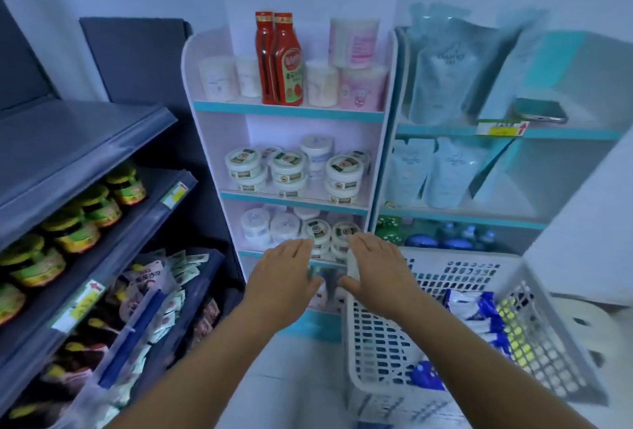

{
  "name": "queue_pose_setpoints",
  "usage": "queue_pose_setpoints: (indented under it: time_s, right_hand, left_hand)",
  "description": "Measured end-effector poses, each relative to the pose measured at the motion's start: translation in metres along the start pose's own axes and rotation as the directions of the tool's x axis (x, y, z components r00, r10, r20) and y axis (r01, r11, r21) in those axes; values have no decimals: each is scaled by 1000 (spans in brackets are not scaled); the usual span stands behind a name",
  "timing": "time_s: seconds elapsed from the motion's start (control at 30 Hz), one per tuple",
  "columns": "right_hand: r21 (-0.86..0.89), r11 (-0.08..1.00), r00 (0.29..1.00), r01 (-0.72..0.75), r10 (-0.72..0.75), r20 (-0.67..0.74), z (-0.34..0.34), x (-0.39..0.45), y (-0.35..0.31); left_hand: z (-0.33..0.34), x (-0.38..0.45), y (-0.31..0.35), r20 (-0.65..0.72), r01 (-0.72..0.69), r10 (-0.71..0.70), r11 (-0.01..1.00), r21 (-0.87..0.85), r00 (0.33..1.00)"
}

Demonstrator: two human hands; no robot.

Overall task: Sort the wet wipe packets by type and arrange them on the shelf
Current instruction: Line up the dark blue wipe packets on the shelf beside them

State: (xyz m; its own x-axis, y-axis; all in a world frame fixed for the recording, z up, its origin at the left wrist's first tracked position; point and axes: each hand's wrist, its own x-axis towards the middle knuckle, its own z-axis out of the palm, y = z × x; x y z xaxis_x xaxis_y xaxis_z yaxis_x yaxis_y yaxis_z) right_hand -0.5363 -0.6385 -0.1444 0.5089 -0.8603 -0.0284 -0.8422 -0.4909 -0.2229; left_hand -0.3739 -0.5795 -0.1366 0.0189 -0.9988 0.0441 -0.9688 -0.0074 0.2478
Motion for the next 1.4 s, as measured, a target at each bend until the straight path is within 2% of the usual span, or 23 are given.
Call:
queue_pose_setpoints:
  time_s: [0.3,0.53,0.93,1.13,1.27,1.4]
  right_hand:
    - [20,986,983,-163,161,89,26,-16,154]
    - [79,939,934,-336,322,154,61,-30,237]
    - [156,749,755,-644,589,290,148,-39,329]
    - [103,676,663,-730,662,349,207,-37,371]
    - [48,667,636,-744,683,359,244,-33,393]
    - [21,698,658,-715,664,355,270,-24,411]
  left_hand:
    - [82,78,116,139,-85,87,996,-22,986]
    - [156,121,170,255,-152,155,988,-31,954]
    - [289,186,210,426,-320,323,944,-82,845]
    - [363,209,220,510,-376,363,923,-81,780]
    - [404,225,223,545,-406,385,910,-88,745]
    - [437,238,227,519,-414,408,903,-112,751]
